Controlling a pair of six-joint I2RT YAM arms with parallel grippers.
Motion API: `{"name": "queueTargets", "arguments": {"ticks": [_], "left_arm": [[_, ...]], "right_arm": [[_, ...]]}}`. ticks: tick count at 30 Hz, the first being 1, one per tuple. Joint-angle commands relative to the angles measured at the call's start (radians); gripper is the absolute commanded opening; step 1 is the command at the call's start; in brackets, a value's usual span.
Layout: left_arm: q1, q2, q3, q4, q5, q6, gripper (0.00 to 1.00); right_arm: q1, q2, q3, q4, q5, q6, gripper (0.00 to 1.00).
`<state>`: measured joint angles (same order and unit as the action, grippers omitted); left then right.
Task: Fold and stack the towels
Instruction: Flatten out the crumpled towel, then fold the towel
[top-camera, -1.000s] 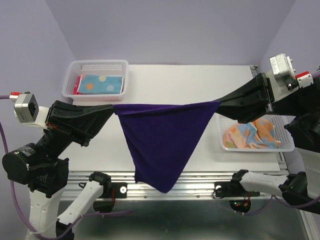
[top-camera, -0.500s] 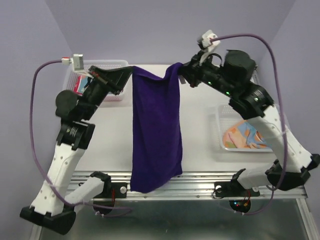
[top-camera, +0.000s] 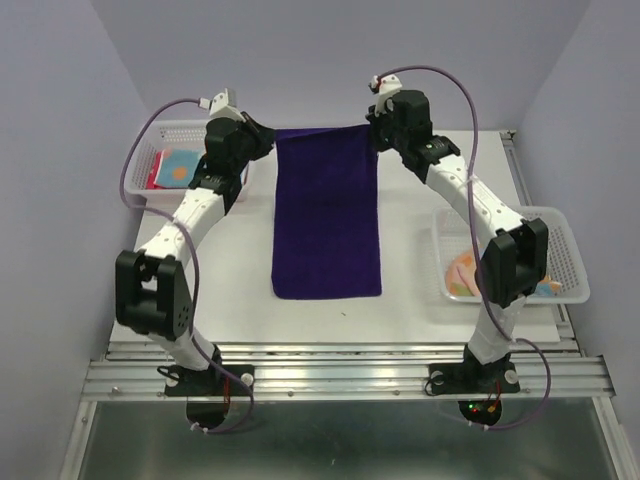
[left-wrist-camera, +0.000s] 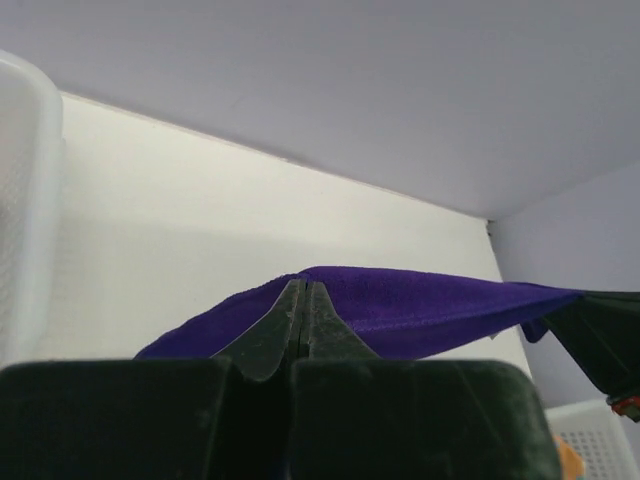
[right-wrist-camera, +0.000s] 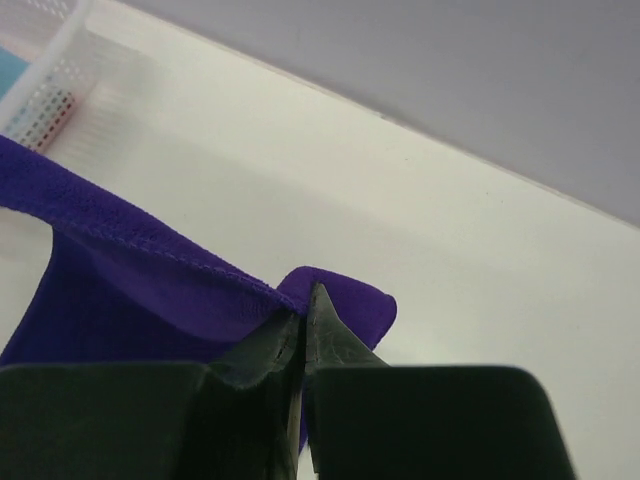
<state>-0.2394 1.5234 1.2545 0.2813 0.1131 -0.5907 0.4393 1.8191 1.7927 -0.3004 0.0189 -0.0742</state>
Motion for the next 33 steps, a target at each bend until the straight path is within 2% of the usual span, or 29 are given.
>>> {"name": "queueTargets", "arguments": {"ticks": [1, 4, 8, 12, 18, 21, 27, 33], "left_arm": [[0.02, 0.174, 0.161, 0.124, -0.004, 0.074, 0.0], [0.032, 0.288, 0.276, 0.11, 0.043, 0.077, 0.0], [0.045, 0.426, 0.355, 0.096, 0.031, 0.089, 0.0], [0.052, 0.471, 0.375, 0.098, 0.005, 0.098, 0.0], [0.052, 0.471, 0.359, 0.098, 0.017, 0.104, 0.0], [0.052, 0.422, 0.284, 0.113, 0.03, 0.094, 0.0], [0.049, 0.272, 0.039, 0.182, 0.066, 0.035, 0.0], [0.031, 0.1, -0.213, 0.219, 0.079, 0.002, 0.0]], "right_arm": [[-0.037, 0.115, 0.085, 0.178, -0.099, -0.07, 0.01], [-0.047, 0.186, 0.118, 0.211, -0.131, -0.111, 0.01], [-0.059, 0.316, 0.207, 0.204, -0.146, -0.168, 0.01], [-0.068, 0.399, 0.267, 0.147, -0.134, -0.188, 0.01], [-0.073, 0.404, 0.252, 0.107, -0.152, -0.2, 0.01], [-0.073, 0.364, 0.203, 0.067, -0.184, -0.205, 0.01], [-0.071, 0.227, 0.01, -0.046, -0.302, -0.225, 0.01], [-0.067, 0.096, -0.182, -0.091, -0.379, -0.22, 0.02]]}}
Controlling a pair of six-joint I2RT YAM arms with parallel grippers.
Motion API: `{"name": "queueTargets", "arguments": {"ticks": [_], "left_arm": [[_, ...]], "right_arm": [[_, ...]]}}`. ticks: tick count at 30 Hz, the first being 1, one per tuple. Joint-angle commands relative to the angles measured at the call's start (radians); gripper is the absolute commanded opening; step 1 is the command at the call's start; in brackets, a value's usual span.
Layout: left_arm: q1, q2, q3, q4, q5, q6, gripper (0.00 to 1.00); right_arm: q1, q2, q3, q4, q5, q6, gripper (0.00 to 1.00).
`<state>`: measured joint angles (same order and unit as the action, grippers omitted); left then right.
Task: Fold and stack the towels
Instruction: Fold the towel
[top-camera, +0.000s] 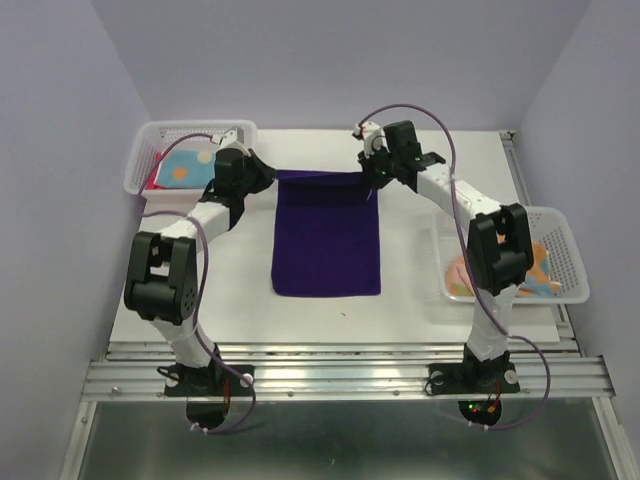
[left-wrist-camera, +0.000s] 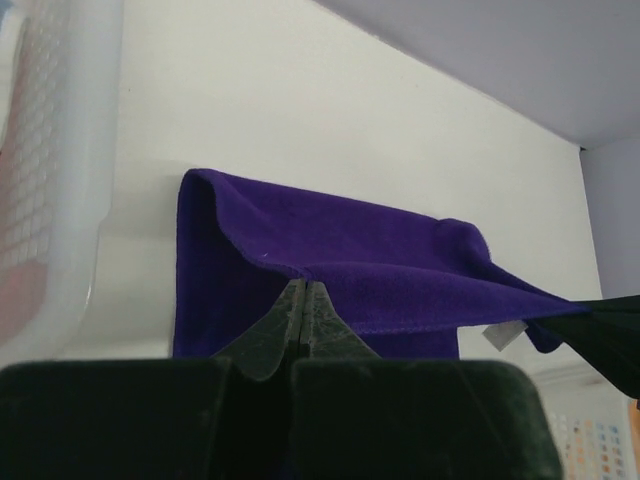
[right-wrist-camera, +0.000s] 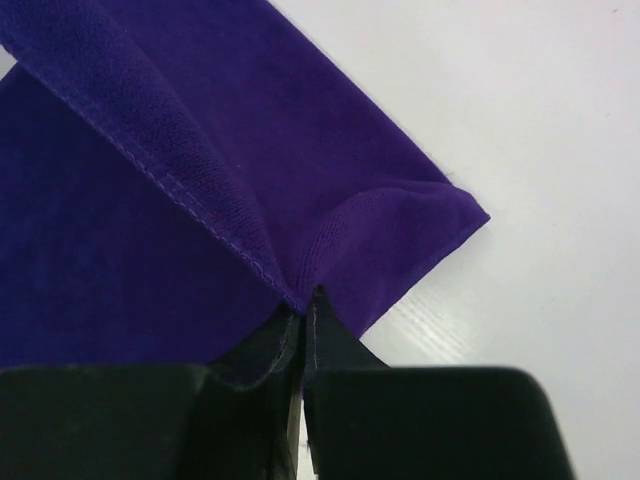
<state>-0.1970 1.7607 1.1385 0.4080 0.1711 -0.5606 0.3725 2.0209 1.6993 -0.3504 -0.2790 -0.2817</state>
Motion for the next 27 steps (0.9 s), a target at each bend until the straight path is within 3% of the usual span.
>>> {"name": "queueTargets", "arguments": {"ticks": [1, 16, 27], "left_arm": [[-0.019, -0.161, -0.159, 0.106, 0.016, -0.039, 0.0], [-0.058, -0.565, -0.531, 0.078, -0.048, -0.096, 0.0], [-0.078, -0.71, -0.689, 0.046, -0.031, -0.139, 0.0]], "right_arm": [[0.008, -0.122, -0.107, -0.035, -0.077, -0.005, 0.02], [0.126, -0.428, -0.449, -0.042, -0.049, 0.093, 0.05], [0.184, -0.518, -0.547, -0.079, -0.002, 0.118, 0.05]]}}
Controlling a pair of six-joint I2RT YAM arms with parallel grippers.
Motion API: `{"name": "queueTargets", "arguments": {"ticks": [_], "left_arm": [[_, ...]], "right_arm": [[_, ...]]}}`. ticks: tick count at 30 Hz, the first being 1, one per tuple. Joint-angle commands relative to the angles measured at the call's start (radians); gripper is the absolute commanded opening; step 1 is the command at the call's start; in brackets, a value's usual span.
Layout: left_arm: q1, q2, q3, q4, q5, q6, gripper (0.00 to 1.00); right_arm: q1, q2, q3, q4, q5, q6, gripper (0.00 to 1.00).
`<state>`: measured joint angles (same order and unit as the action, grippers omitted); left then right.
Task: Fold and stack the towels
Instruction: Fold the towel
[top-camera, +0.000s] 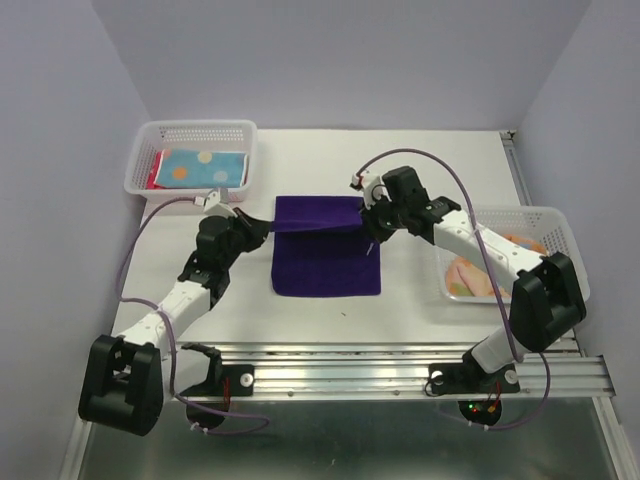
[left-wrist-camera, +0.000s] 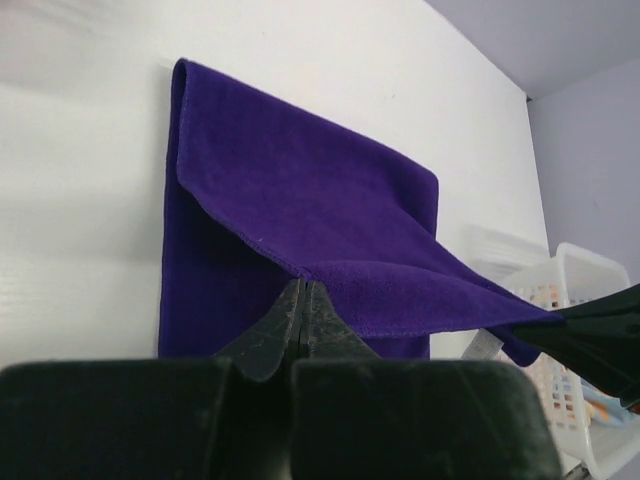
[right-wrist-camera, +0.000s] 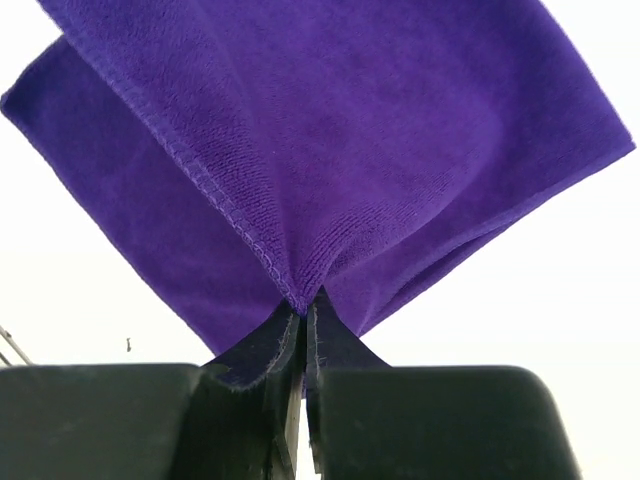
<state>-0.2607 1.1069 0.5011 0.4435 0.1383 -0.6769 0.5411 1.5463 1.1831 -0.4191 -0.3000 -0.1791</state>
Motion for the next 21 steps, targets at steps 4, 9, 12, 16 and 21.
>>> {"name": "queueTargets", "arguments": {"ticks": [4, 9, 12, 16, 21], "left_arm": [[-0.031, -0.082, -0.145, 0.012, 0.006, -0.056, 0.0], [-0.078, -0.047, -0.203, 0.018, -0.017, -0.101, 0.0], [-0.083, -0.048, -0.246, 0.018, -0.025, -0.112, 0.0], [-0.098, -0.064, -0.286, 0.02, -0.003, -0.118, 0.0], [-0.109, -0.026, -0.309, 0.015, -0.006, -0.135, 0.0]], "right_arm": [[0.055, -0.045, -0.077, -0.032, 0.018, 0.023, 0.09], [0.083, -0.041, -0.169, -0.003, 0.036, 0.072, 0.09], [0.086, -0.031, -0.198, -0.007, 0.05, 0.098, 0.09], [0.102, -0.023, -0.237, 0.019, 0.029, 0.113, 0.1], [0.114, 0.0, -0.267, 0.023, 0.03, 0.136, 0.17]]}}
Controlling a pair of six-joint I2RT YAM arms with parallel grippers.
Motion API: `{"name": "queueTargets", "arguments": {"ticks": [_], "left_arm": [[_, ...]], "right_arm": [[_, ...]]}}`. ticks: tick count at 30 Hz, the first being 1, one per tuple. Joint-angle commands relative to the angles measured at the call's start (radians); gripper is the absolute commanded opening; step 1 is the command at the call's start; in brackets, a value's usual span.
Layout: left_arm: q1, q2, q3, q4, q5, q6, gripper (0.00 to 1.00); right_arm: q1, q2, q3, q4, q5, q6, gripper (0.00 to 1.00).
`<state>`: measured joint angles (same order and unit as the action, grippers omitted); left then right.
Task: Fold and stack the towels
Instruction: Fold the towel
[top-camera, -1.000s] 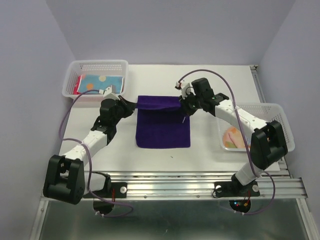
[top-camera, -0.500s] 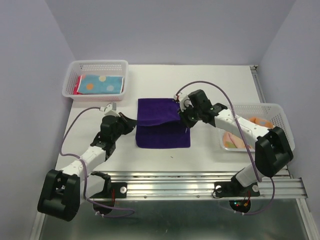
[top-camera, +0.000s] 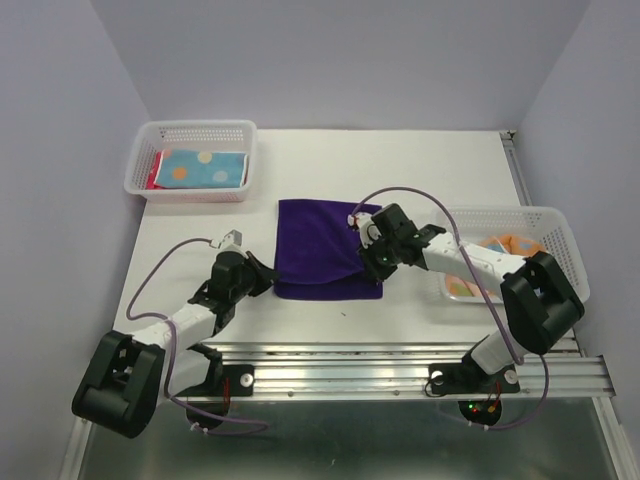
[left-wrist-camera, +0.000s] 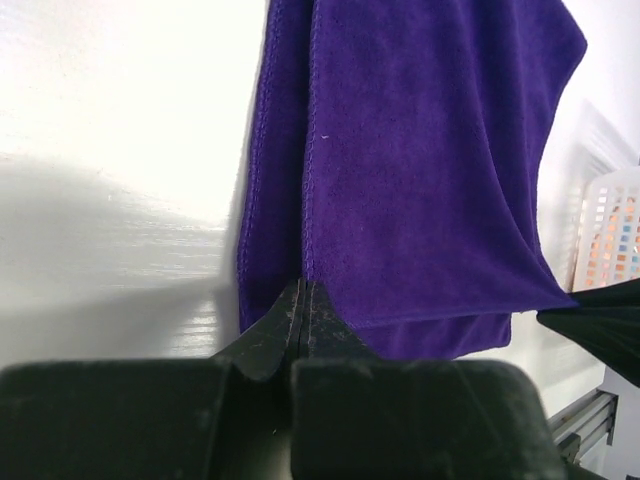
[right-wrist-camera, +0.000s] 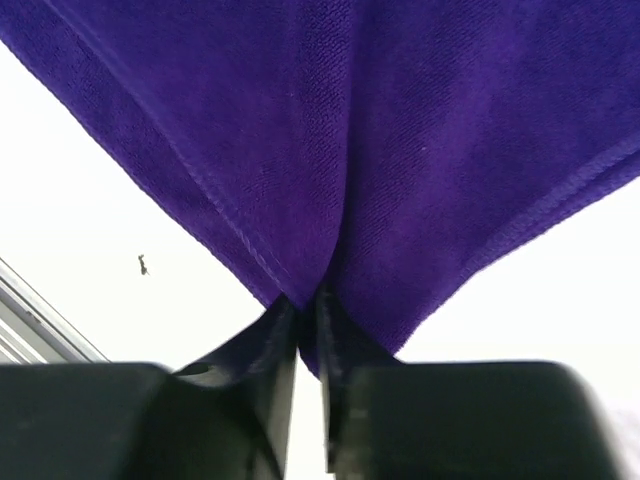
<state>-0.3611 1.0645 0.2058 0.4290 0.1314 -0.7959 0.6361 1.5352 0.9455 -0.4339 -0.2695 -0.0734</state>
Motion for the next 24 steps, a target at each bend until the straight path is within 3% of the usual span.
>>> {"name": "queueTargets", "arguments": {"ticks": [1, 3, 7, 8, 10, 11, 13, 14, 17, 20, 24], "left_arm": [[-0.009, 0.023, -0.013, 0.03, 0.002, -0.019, 0.0], [-0.009, 0.035, -0.003, 0.025, 0.008, -0.019, 0.0], [-0.01, 0.032, 0.041, -0.076, -0.01, -0.012, 0.0], [-0.01, 0.028, 0.061, -0.134, -0.022, -0.014, 0.05], [-0.01, -0.006, 0.076, -0.209, -0.039, -0.014, 0.28], [-0.01, -0.024, 0.084, -0.225, -0.056, -0.014, 0.49], [-0.012, -0.081, 0.104, -0.262, -0.078, -0.008, 0.71], [-0.012, -0.095, 0.131, -0.291, -0.085, -0.003, 0.99], [-0.015, -0.123, 0.204, -0.315, -0.096, 0.029, 0.99], [-0.016, -0.081, 0.288, -0.302, -0.114, 0.087, 0.99], [-0.018, 0.095, 0.435, -0.291, -0.124, 0.167, 0.99]], "right_arm": [[0.023, 0.014, -0.046, 0.049, -0.005, 0.035, 0.22], [0.025, 0.016, -0.057, 0.064, -0.016, 0.046, 0.28], [0.036, -0.012, -0.08, 0.089, -0.042, 0.064, 0.64], [0.04, -0.039, -0.085, 0.092, -0.042, 0.067, 1.0], [0.039, -0.075, -0.091, 0.09, -0.039, 0.07, 1.0], [0.04, -0.096, -0.09, 0.087, -0.019, 0.072, 1.0], [0.039, -0.167, -0.077, 0.081, -0.001, 0.113, 1.0], [0.04, -0.19, -0.07, 0.08, 0.009, 0.116, 1.0], [0.039, -0.28, -0.042, 0.106, 0.042, 0.138, 1.0], [0.039, -0.308, -0.001, 0.139, 0.175, 0.188, 1.0], [0.03, -0.242, 0.071, 0.147, 0.386, 0.28, 1.0]]}}
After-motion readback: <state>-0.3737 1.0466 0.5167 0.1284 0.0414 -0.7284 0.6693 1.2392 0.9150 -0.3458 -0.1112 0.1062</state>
